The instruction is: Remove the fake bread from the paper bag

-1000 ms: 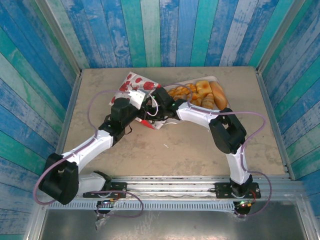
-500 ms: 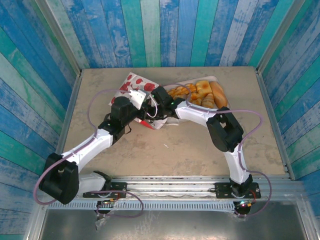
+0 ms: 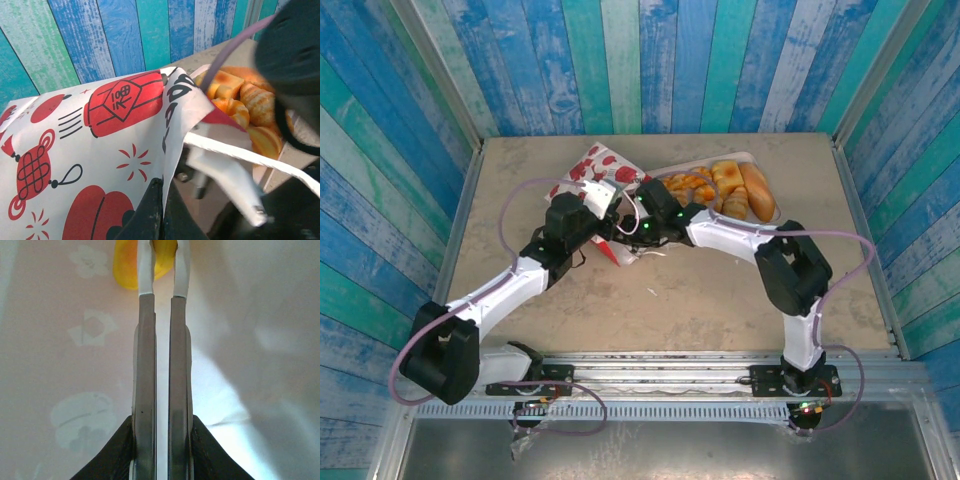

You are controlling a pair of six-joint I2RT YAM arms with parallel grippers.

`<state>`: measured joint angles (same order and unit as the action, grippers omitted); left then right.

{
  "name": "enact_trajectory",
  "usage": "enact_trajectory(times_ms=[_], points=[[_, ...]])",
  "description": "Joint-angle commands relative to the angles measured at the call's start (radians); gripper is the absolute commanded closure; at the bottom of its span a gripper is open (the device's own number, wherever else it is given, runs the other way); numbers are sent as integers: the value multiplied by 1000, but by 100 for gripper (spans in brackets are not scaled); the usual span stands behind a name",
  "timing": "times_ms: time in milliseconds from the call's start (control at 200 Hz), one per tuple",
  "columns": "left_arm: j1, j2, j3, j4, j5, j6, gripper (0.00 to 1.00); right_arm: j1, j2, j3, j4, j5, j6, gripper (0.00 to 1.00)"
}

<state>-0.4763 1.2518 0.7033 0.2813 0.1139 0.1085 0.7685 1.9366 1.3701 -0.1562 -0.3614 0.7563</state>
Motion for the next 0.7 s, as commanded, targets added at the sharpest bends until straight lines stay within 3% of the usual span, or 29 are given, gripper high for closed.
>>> enact_trajectory(times_ms=[0,270,696], points=[[-4,10,-24,49,-42,6,100,-14,-108,-51,57,33,8,99],[-5,11,-20,46,-71,6,100,-22,-191,-73,-18,54,-10,99],[-4,54,14,36,-217,-16,100,-28,-301,-102,-150,9,-62,95]])
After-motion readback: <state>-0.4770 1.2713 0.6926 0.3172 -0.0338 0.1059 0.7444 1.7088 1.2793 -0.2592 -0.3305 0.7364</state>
